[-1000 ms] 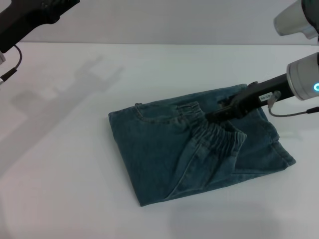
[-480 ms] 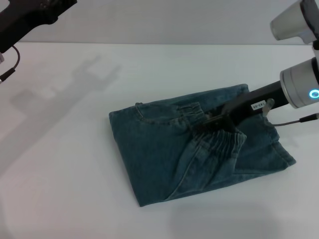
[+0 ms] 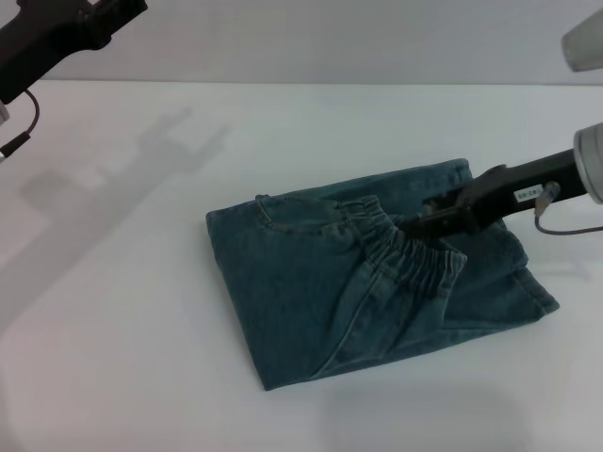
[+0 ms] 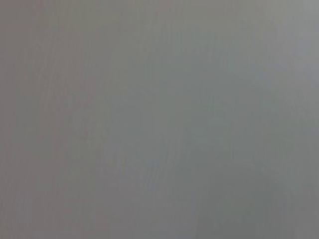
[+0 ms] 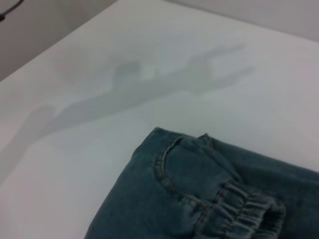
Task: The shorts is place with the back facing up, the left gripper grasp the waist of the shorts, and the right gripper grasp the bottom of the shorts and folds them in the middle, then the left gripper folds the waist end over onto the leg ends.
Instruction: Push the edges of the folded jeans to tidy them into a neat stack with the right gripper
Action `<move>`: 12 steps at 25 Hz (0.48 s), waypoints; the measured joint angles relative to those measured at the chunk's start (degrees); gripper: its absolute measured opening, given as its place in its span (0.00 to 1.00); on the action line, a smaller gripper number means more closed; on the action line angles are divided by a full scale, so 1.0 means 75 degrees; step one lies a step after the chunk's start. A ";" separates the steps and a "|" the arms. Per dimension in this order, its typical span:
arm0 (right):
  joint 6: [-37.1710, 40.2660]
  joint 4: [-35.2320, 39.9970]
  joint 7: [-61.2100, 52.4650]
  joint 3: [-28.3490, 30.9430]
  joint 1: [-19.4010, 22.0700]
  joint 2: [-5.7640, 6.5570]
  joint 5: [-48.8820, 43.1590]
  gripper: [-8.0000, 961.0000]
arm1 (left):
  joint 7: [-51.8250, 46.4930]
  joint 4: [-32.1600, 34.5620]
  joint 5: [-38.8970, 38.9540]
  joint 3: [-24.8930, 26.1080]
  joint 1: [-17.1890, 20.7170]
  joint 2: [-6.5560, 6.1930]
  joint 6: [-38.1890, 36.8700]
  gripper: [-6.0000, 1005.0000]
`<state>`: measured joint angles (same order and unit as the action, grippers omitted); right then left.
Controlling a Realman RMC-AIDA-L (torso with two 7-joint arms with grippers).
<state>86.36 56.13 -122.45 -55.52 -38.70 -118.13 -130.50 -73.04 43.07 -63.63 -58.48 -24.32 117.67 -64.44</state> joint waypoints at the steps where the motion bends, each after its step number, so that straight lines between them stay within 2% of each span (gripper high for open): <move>1: 0.0002 0.0096 -0.0013 0.0023 0.0047 -0.0013 0.0002 0.64 | 0.0000 0.0000 0.0000 -0.0007 0.0005 0.0000 -0.0004 0.75; 12: 0.0073 0.0050 -0.0070 0.0035 0.0153 -0.0056 0.0047 0.64 | -0.0044 -0.0001 0.0000 -0.0019 0.0091 0.0001 -0.0044 0.75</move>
<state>86.91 56.50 -122.97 -55.26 -37.56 -118.55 -130.15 -73.37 43.06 -63.64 -58.62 -23.63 117.67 -64.77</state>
